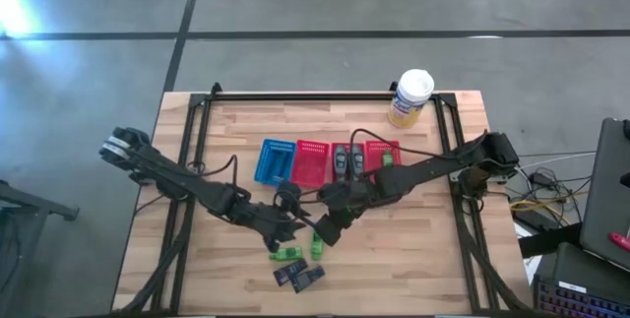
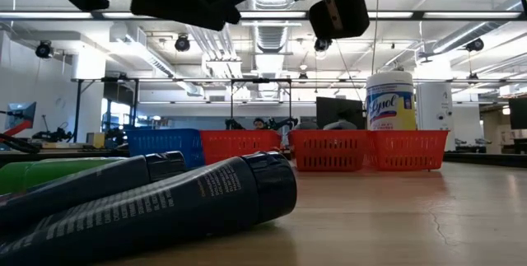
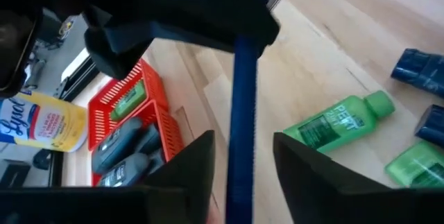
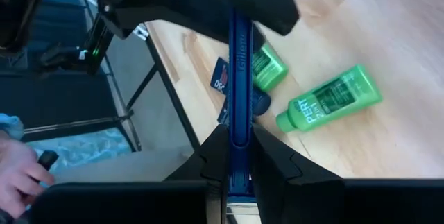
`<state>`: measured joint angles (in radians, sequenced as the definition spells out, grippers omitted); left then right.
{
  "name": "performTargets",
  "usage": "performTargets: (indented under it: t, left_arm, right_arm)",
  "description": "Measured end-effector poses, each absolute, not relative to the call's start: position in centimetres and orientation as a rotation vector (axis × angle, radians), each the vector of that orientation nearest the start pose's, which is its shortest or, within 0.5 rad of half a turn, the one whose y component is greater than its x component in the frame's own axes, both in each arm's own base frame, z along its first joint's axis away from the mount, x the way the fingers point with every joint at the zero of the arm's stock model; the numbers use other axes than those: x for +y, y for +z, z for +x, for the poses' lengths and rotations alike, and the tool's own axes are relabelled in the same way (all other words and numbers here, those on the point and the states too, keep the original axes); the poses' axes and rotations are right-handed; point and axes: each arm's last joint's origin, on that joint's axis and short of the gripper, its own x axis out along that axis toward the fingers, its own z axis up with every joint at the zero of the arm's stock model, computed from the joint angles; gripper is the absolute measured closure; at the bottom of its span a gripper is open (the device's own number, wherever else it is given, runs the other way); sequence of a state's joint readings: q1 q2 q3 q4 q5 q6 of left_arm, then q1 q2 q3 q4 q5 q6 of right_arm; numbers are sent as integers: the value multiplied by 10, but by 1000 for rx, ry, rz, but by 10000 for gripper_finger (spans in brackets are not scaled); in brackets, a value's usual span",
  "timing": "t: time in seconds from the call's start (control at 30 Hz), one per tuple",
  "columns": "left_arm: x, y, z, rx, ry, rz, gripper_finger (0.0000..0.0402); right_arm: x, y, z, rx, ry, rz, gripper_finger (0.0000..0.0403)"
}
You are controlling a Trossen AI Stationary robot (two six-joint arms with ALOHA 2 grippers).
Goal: Pick & Place Travel size toiletries
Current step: Put the blue razor into the blue bin
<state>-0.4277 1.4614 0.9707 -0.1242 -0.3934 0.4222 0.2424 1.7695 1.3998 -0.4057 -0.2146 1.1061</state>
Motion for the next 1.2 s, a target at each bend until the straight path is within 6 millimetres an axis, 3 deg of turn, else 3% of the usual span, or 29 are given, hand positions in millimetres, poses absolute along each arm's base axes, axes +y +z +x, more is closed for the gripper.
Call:
performTargets:
  t: [0.4,0.67,0.87,1.0,1.2]
  left_arm:
    - [-121,242,295,548,-130,679,309]
    - [-121,243,295,554,-114,682,377]
    - [-121,242,294,564,-109,662,378]
    - [-119,238,292,600,-94,644,376]
    - [-117,235,289,645,-78,651,378]
  right_arm:
    - [101,265,381,911,-7,1051,369]
    - [100,264,380,919,-20,1067,369]
    - [100,264,380,917,-19,1064,367]
    - [99,263,381,911,-34,1068,344]
    - [100,264,380,915,-25,1064,263]
